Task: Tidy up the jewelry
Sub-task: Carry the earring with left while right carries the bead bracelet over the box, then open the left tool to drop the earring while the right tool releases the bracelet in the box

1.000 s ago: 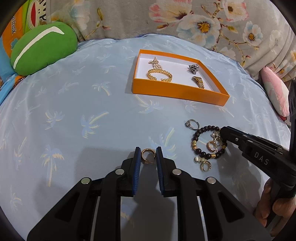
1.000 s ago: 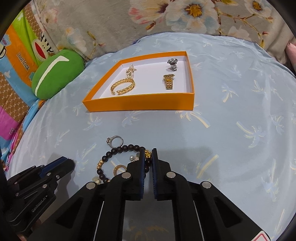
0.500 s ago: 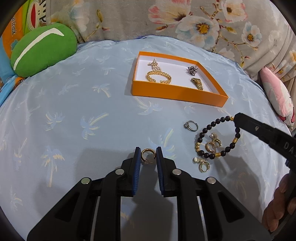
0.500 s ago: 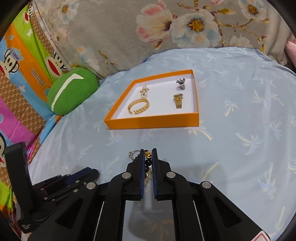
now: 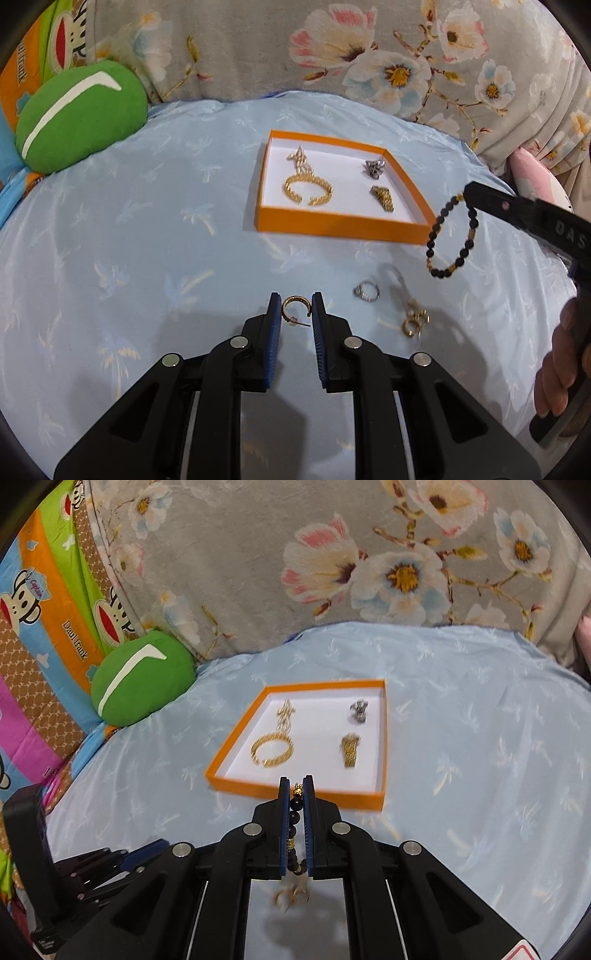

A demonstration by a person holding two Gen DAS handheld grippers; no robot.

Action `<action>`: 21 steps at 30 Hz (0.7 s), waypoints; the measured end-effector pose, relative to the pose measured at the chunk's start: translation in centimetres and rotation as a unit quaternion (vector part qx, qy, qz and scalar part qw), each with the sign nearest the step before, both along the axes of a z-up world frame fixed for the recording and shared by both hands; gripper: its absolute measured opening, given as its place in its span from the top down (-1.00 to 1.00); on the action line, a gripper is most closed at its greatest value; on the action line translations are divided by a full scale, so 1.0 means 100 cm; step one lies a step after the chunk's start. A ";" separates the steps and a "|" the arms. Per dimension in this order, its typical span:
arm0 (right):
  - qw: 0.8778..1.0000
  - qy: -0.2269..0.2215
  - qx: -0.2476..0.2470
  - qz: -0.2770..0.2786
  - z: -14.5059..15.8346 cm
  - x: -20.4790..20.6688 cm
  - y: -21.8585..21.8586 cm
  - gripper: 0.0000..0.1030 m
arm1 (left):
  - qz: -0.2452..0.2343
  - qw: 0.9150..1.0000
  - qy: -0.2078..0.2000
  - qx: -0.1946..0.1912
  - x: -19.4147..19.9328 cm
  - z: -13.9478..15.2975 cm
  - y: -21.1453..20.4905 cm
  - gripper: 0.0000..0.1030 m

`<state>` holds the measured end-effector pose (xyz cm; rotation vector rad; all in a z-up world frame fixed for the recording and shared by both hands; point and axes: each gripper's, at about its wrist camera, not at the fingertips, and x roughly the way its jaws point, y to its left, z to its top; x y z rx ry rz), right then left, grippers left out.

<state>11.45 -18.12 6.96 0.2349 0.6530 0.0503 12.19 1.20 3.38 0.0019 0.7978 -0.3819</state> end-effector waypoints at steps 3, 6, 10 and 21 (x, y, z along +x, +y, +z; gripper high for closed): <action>1.000 -0.003 -0.001 -0.002 0.008 0.024 -0.006 0.88 | -0.007 1.000 -0.012 0.002 0.016 0.013 -0.008 0.69; 1.000 -0.009 0.012 0.002 0.013 0.049 -0.010 0.88 | -0.011 1.000 -0.027 0.009 0.038 0.026 -0.021 0.69; 0.999 0.002 0.033 0.009 0.006 0.080 -0.014 0.88 | -0.016 0.999 -0.038 0.007 0.073 0.039 -0.040 0.69; 0.997 0.071 0.018 -0.009 -0.058 0.091 -0.032 0.88 | -0.030 0.999 0.011 0.023 0.130 -0.005 -0.080 0.69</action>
